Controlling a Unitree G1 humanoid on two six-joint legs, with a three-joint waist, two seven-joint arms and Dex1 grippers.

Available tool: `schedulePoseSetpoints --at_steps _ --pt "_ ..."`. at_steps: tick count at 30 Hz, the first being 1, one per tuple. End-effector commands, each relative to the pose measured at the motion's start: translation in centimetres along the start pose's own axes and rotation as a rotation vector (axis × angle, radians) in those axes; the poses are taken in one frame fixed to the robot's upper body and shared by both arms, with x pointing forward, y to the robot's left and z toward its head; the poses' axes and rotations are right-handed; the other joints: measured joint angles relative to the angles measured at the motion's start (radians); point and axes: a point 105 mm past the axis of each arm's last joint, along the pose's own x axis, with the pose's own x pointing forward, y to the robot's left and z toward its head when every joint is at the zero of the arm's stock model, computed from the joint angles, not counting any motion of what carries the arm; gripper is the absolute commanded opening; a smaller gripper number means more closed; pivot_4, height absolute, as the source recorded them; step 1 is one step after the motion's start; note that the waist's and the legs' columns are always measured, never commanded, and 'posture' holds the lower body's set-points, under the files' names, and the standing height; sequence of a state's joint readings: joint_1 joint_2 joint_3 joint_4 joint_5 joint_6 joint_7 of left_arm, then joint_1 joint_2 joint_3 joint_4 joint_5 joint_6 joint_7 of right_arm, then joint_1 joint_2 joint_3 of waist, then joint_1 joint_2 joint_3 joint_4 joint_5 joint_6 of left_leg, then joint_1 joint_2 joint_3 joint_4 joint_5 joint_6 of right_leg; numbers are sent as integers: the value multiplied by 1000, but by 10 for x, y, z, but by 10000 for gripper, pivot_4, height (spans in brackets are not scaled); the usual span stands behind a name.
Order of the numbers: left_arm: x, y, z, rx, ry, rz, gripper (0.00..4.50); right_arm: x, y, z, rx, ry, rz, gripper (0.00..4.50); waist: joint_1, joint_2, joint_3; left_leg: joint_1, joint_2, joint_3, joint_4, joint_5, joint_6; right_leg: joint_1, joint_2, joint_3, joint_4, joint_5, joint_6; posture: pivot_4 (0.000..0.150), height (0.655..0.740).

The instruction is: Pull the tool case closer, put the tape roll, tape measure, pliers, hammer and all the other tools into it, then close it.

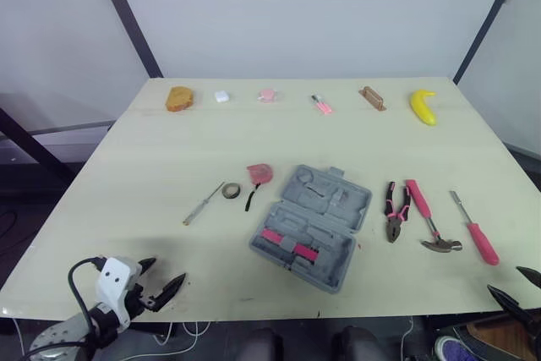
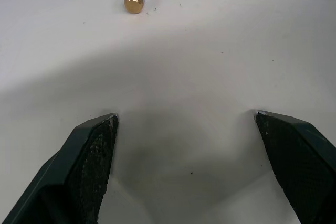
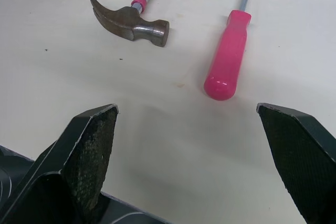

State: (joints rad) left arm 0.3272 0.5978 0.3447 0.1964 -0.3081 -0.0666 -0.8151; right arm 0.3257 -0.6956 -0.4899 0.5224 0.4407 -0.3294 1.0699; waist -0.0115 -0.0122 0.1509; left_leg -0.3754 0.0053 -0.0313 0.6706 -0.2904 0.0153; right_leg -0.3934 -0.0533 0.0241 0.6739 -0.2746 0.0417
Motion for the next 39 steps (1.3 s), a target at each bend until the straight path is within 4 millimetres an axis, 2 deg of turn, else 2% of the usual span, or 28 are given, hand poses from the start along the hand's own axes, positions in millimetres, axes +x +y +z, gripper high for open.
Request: schedulePoseSetpoints --at_steps 1,4,13,18,22,27,29,33,39 --pt "0 7 5 -1 -14 6 44418 -7 -6 12 -29 -29 -28 45000 1 0 0 0 0 0 0 0 0 0 0 0 0 0 0 1500 7400" --pt "4 14 8 4 -18 10 44418 -9 -3 14 -35 -36 -39 45000 4 1 0 0 0 -1 0 0 0 0 1 -1 0 0 0 1500 7400" --pt "13 15 16 5 -41 -14 44418 -7 0 22 -2 -58 -49 45000 -1 1 0 0 0 0 0 0 0 0 0 -2 0 0 0 1500 7400" --pt "22 19 44 19 -97 -90 44418 0 9 48 -43 -113 -15 45000 4 0 0 -1 0 -1 0 0 0 0 0 -2 0 0 0 1500 7400" --pt "31 25 73 53 -122 -145 44418 15 24 72 -75 -158 55 45000 2 1 0 -1 0 -1 0 0 0 0 1 -3 0 0 0 1500 7400" --pt "48 24 97 121 -114 -231 44418 38 44 94 -62 -192 108 45000 1 0 0 -1 0 -1 0 0 0 0 5 -5 0 0 0 1500 7400" --pt "60 23 106 176 -106 -264 44418 47 61 100 -68 -201 165 45000 1 1 0 -1 0 -1 0 0 0 0 5 -5 0 0 0 1500 7400" --pt "86 13 123 262 -118 -358 44418 65 89 105 -79 -180 242 45000 3 0 0 -3 -1 -4 0 0 0 -1 6 -6 1 0 0 1500 7400" --pt "123 -6 149 336 -144 -472 44418 90 114 104 -112 -126 321 45000 2 -1 1 -4 -4 -4 3 0 0 -2 6 -7 2 0 1 1500 7400"
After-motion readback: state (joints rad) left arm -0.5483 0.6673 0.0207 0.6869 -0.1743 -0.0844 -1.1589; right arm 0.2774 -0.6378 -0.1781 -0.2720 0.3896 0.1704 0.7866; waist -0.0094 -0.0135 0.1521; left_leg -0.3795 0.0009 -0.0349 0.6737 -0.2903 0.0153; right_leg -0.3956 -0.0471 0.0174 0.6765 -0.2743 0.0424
